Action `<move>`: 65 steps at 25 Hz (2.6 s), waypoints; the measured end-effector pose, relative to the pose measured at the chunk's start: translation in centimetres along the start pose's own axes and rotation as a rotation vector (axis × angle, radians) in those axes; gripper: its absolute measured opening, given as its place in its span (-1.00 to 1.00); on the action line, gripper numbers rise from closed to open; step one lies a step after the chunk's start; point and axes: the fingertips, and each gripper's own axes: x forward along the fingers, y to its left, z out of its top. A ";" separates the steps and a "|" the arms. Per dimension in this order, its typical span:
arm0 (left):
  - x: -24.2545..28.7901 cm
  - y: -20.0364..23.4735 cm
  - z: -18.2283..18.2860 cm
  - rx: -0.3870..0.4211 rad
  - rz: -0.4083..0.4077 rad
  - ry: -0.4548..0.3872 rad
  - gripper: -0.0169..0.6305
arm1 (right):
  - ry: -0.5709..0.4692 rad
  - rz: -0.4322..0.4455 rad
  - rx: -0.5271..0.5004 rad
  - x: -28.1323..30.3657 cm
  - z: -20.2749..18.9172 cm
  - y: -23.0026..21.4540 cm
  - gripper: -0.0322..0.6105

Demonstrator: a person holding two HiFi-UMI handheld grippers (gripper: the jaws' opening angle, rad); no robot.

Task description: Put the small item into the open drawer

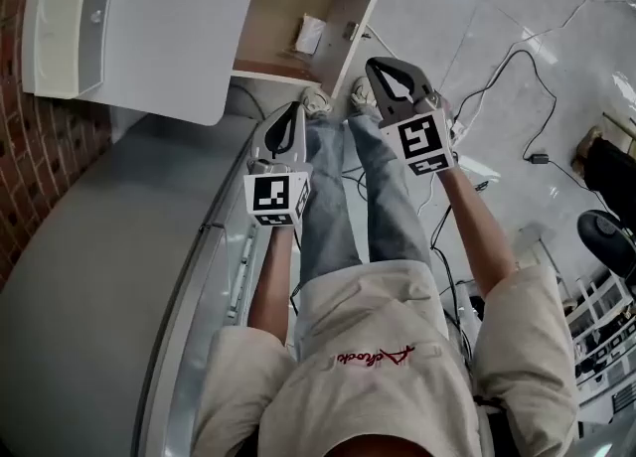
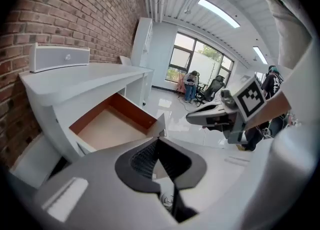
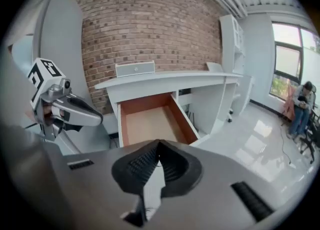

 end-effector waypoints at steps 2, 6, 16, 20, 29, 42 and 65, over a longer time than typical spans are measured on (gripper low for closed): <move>0.3 -1.1 1.3 0.022 -0.017 -0.005 -0.92 | -0.009 -0.028 0.054 -2.0 -0.3 -0.3 -0.86; 0.5 -2.5 4.5 0.056 -0.043 -0.032 -0.92 | -0.036 -0.092 0.131 -5.8 0.5 -1.2 -0.86; -3.7 -3.8 13.4 0.072 -0.056 -0.106 -0.92 | -0.121 -0.239 0.137 -14.4 8.1 -4.0 -0.86; -5.5 -3.4 17.8 0.091 -0.042 -0.171 -0.92 | -0.175 -0.278 0.108 -16.3 12.3 -5.1 -0.86; -11.7 -2.1 25.0 0.112 0.013 -0.289 -0.92 | -0.310 -0.334 0.059 -19.8 21.4 -4.9 -0.86; -17.0 0.5 33.5 0.191 0.097 -0.432 -0.92 | -0.457 -0.376 0.013 -23.0 29.4 -5.8 -0.86; -17.2 1.4 33.1 0.157 0.135 -0.444 -0.92 | -0.412 -0.365 -0.018 -22.9 28.9 -6.0 -0.86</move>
